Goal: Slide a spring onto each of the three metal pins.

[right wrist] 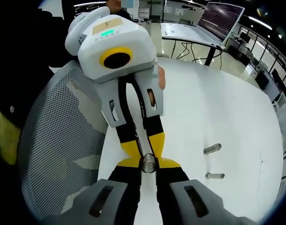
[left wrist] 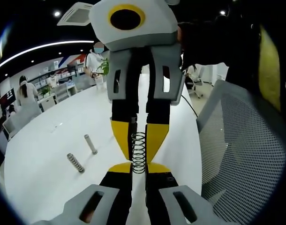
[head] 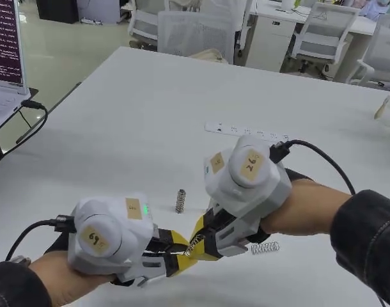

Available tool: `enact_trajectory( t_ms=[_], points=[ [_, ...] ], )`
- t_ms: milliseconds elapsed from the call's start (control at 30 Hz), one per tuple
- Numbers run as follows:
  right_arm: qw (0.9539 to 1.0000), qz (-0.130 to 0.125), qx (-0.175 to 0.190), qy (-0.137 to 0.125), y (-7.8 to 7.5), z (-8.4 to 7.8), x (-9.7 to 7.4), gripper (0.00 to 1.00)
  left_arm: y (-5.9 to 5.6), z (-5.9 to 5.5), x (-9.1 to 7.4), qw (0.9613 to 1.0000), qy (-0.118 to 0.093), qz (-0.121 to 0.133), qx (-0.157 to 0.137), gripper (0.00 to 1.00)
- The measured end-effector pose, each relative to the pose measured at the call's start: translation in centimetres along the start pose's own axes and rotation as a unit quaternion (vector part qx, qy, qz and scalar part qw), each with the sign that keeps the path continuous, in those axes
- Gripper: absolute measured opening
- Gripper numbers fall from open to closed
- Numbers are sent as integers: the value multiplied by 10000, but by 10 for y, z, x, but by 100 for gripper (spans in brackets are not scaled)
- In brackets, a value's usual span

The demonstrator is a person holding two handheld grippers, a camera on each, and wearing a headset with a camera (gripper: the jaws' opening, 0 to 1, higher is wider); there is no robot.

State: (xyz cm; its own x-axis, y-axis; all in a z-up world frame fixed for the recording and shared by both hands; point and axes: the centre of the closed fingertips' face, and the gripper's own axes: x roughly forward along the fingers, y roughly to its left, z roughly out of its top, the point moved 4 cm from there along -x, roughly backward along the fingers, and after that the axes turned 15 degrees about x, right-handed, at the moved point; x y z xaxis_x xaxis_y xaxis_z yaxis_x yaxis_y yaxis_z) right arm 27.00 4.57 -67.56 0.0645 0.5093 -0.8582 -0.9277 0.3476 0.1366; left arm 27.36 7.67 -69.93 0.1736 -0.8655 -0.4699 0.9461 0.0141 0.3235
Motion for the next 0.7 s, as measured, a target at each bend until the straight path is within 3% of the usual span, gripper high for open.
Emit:
enact_trajectory(
  t_ms=[300, 400, 700],
  points=[
    [10000, -17, 43, 34, -1, -2, -2, 8, 0, 1, 2, 10000, -21, 4, -23, 3],
    [10000, -31, 53, 28, -2, -1, -4, 8, 0, -1, 3, 10000, 17, 40, -50, 13],
    [9998, -135, 98, 87, -9, -3, -11, 8, 3, -1, -1, 9992, -178, 125, -322, 29]
  ],
)
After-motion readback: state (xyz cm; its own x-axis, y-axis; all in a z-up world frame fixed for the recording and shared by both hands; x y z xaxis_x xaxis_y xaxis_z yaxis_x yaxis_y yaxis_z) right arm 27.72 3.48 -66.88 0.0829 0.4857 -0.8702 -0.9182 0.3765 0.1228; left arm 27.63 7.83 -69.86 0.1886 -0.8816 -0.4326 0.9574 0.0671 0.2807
